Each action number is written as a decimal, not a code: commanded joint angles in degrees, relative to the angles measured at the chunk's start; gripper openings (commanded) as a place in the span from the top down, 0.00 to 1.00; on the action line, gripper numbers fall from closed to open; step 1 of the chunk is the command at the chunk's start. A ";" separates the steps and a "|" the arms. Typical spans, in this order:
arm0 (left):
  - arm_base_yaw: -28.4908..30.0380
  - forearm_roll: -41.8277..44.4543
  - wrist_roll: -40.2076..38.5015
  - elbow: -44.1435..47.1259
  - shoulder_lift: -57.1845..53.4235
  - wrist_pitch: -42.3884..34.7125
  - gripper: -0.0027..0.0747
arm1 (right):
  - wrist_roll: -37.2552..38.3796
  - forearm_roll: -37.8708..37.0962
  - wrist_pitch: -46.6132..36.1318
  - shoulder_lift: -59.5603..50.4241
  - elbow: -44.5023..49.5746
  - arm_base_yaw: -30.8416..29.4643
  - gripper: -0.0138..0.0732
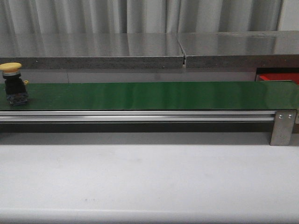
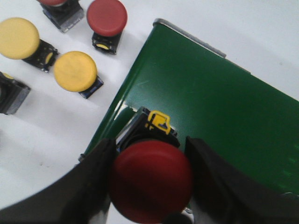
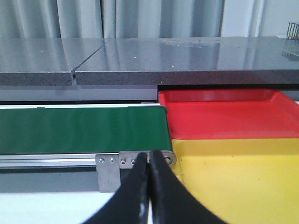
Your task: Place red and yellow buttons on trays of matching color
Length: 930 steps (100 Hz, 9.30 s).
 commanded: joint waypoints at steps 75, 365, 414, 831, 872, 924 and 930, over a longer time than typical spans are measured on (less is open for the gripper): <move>-1.83 -1.66 3.88 -1.56 0.34 -2.02 0.20 | -0.29 -0.68 -4.19 -0.92 -1.27 -0.34 0.98; -17.75 -8.43 21.39 59.30 -90.71 -24.14 0.99 | -0.29 -3.71 -0.81 11.30 -14.01 -0.28 0.98; -17.75 -8.43 21.39 59.30 -90.71 -24.14 0.99 | -0.29 -3.77 9.05 32.67 -30.77 2.85 0.98; -17.75 -8.43 21.39 59.30 -90.71 -24.14 0.99 | -9.19 6.88 37.95 85.63 -73.62 -15.34 0.74; -17.75 -8.43 21.39 59.30 -90.71 -24.14 0.99 | -9.19 9.33 31.63 98.29 -73.62 -15.31 0.74; -17.75 -8.43 21.39 59.30 -90.71 -24.14 0.99 | -10.28 13.46 29.48 103.35 -73.62 -15.12 0.19; -17.75 -8.43 21.39 59.30 -90.71 -24.14 0.99 | -10.28 13.46 29.24 103.35 -73.62 -15.12 0.14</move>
